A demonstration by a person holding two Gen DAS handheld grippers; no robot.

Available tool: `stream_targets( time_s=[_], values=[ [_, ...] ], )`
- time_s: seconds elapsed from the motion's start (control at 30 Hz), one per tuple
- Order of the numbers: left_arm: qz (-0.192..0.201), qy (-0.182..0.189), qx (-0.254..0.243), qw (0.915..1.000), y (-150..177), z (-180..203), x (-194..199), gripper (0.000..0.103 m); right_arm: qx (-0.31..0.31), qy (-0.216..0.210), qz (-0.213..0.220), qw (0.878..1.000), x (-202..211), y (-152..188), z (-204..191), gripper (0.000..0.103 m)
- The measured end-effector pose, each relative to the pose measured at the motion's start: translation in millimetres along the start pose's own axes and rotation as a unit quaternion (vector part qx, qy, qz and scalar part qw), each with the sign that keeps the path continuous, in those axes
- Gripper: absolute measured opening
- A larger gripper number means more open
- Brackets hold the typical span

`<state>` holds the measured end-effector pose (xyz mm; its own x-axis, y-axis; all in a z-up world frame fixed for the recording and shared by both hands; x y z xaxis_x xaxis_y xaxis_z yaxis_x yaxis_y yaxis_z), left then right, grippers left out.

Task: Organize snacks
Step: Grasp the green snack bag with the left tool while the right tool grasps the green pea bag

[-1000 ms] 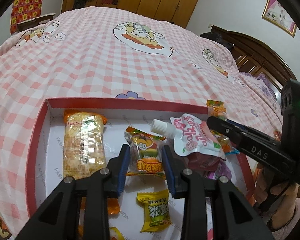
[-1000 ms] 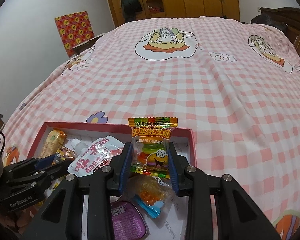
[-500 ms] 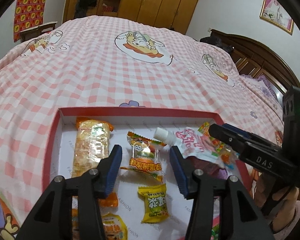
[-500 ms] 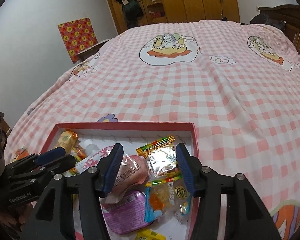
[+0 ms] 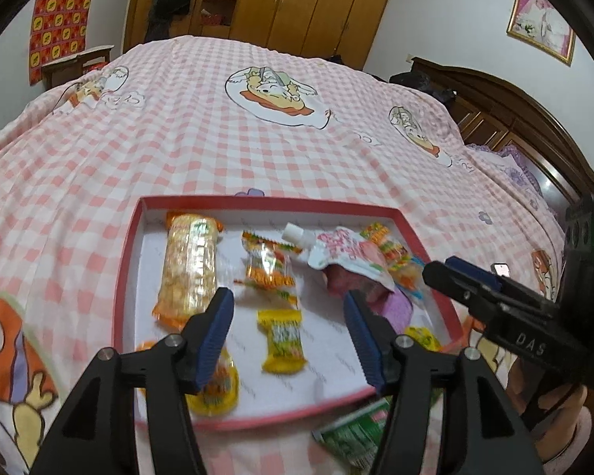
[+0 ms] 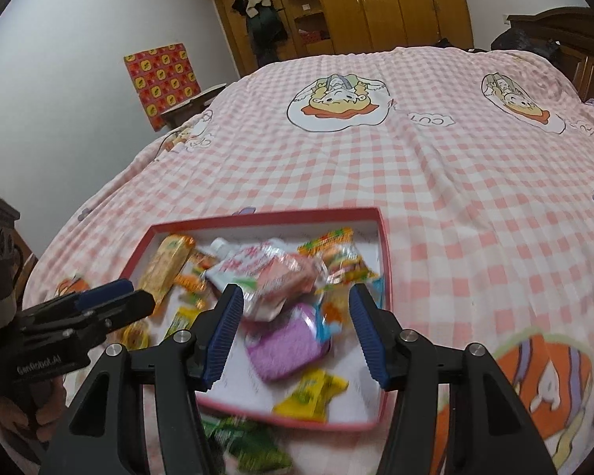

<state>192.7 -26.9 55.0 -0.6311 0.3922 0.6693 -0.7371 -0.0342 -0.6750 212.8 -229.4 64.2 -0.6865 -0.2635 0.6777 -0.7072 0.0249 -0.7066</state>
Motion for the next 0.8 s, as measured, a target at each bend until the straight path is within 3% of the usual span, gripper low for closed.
stream_targets(
  time_s=[0.5, 0.8],
  values=[
    [-0.025, 0.003, 0.021, 0.9995, 42.2, 15.1, 25.9, 0.061, -0.005, -0.018, -0.024, 1.0, 31.8, 51.7, -10.5, 0.057],
    [-0.053, 0.026, 0.036, 0.9976, 68.4, 29.3, 23.4, 0.061, -0.026, -0.014, -0.03, 0.999, 38.3, 71.8, 1.2, 0.057]
  ],
)
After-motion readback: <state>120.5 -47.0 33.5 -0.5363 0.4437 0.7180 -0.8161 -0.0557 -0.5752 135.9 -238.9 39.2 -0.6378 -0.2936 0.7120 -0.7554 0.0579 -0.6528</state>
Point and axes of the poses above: each gripper's, at about its wrist camera, not at the fingertips, and x roughly against the way its jaws point, z to its right, y to its underside, the point moved 6 cm from there along -x, roughly the way its jaws point, and after that the axes turned 5 degrees about y, right-handed, at the moved point
